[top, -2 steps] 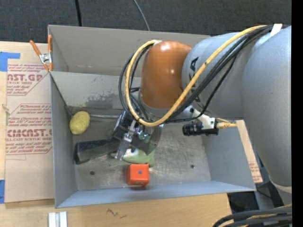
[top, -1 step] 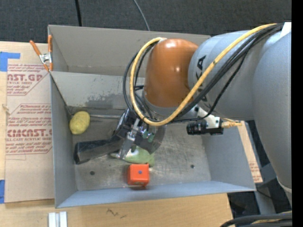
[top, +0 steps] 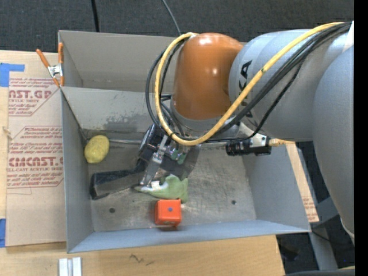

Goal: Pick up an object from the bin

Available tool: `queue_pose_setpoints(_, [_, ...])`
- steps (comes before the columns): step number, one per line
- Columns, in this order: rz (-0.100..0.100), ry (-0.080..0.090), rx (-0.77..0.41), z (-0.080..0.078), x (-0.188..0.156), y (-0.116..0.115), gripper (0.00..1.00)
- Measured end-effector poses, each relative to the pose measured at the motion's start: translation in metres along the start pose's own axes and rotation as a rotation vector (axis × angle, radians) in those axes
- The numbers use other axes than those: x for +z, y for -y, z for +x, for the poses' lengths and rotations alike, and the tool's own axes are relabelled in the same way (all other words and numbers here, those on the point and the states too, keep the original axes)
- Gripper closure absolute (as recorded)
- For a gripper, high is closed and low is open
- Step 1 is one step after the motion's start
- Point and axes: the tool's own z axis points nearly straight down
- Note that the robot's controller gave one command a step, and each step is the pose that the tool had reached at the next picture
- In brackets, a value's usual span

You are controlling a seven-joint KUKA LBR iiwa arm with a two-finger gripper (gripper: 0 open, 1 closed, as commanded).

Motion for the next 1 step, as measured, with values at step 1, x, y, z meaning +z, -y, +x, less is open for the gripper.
queue_pose_setpoints(1, [-0.008, 0.01, 0.021, -0.003, 0.0344, 0.0158, 1.0])
